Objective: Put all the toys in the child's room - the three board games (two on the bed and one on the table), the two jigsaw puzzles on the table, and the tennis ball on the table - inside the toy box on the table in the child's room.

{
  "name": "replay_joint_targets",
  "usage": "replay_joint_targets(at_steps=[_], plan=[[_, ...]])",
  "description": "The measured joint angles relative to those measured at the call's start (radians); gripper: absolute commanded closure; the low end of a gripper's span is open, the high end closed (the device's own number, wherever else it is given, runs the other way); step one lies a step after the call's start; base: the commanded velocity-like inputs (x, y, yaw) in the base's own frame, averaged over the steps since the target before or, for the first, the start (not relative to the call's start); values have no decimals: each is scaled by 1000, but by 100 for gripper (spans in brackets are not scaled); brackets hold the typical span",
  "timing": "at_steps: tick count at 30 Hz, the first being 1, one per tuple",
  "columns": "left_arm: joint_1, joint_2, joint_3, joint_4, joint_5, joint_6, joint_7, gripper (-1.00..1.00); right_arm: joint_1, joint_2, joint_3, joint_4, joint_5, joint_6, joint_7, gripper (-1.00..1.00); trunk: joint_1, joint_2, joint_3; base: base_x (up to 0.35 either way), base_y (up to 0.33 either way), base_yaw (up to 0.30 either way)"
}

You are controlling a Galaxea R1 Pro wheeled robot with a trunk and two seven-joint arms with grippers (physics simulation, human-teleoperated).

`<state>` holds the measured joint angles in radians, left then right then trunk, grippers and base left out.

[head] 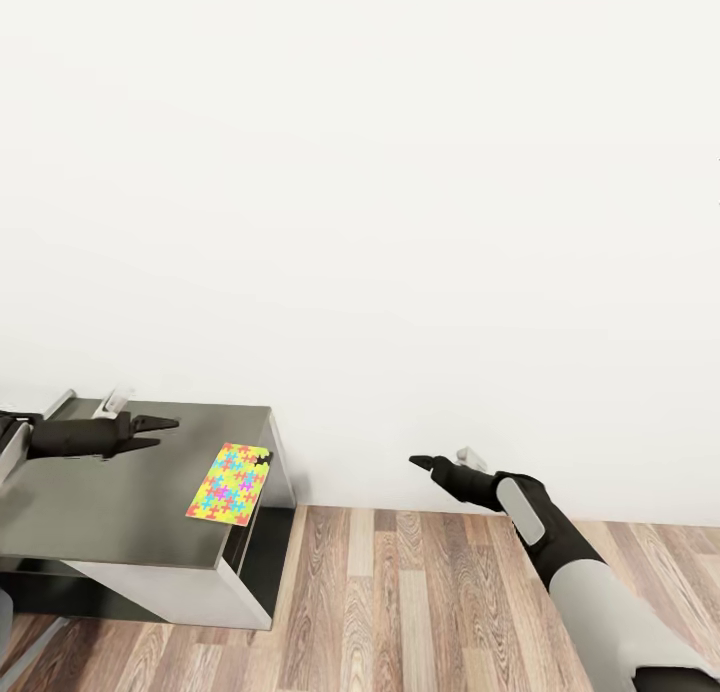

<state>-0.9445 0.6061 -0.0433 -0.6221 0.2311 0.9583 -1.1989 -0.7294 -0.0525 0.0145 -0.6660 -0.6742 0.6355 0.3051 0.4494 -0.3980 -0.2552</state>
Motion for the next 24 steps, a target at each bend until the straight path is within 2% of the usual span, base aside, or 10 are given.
replay_joint_targets(at_steps=[5, 11, 15, 24], plan=[[-1, -15, 7, -28, 5, 16, -28, -100, 0, 28, 0, 24, -29, 28, 28, -100, 0, 0, 0, 0, 0, 0], [-2, -42, 13, -47, 11, 25, -30, -100, 0, 62, 4, 21, -37, 18, 62, -100, 0, 0, 0, 0, 0, 0], [-2, -44, 12, -48, 8, 33, -52, -100, 0, 84, 4, 21, -39, 19, 84, -100, 0, 0, 0, 0, 0, 0], [-3, -46, 11, -48, 8, 36, -58, -100, 0, 135, 2, 21, -41, 20, 135, -100, 0, 0, 0, 0, 10, 0]])
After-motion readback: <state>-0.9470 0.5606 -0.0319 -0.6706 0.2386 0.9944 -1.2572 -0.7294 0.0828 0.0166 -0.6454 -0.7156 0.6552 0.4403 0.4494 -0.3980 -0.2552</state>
